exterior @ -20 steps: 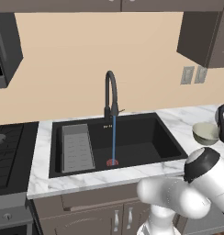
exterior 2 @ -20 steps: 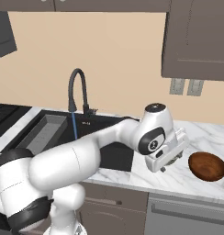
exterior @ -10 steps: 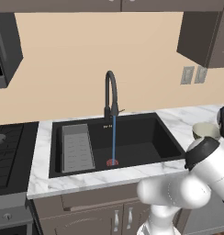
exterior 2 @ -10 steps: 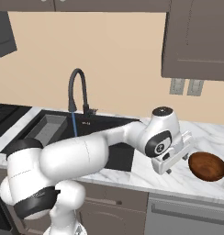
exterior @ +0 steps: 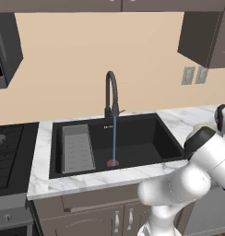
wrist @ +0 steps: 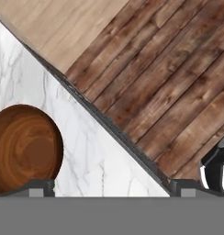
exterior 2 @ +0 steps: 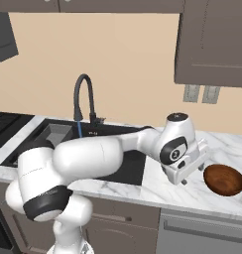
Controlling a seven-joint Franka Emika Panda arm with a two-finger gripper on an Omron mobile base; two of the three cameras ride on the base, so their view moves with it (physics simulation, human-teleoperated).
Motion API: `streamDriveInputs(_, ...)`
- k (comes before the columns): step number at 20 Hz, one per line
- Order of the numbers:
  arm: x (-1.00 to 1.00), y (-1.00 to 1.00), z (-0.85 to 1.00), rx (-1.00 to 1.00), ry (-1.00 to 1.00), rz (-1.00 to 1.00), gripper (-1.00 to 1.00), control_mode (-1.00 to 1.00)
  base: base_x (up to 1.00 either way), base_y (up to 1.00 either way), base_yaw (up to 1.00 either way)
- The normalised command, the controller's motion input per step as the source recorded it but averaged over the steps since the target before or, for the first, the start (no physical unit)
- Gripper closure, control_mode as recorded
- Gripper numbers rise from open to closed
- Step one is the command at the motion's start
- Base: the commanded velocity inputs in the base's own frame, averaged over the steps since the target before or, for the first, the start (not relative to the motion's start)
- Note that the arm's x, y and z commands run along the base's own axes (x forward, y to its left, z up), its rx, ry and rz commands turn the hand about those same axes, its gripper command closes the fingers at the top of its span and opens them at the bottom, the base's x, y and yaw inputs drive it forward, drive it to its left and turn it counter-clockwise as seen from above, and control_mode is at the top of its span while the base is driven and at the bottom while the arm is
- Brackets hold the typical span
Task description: Rinse each bowl for a few seconds and place them down in the sink or on the counter.
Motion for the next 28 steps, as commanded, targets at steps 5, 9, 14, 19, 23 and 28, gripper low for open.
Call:
streamDriveInputs(5, 0.23, -0.06, -0.08, 0.00, 0.05, 0.00, -1.00, -1.00, 0.00, 0.00, 0.00)
streamDriveInputs(9, 0.20, -0.09, -0.11, 0.00, 0.04, 0.00, -1.00, -1.00, 0.00, 0.00, 0.00)
streamDriveInputs(14, 0.10, -0.13, -0.16, 0.00, 0.01, 0.00, -1.00, -1.00, 0.00, 0.00, 0.00)
streamDriveInputs(19, 0.01, -0.13, -0.18, 0.01, -0.01, 0.00, -1.00, -1.00, 0.00, 0.00, 0.00)
streamDriveInputs(23, 0.02, -0.10, -0.22, 0.01, -0.02, 0.00, -1.00, -1.00, 0.00, 0.00, 0.00)
streamDriveInputs(28, 0.07, -0.09, -0.16, 0.00, 0.00, 0.00, -1.00, -1.00, 0.00, 0.00, 0.00)
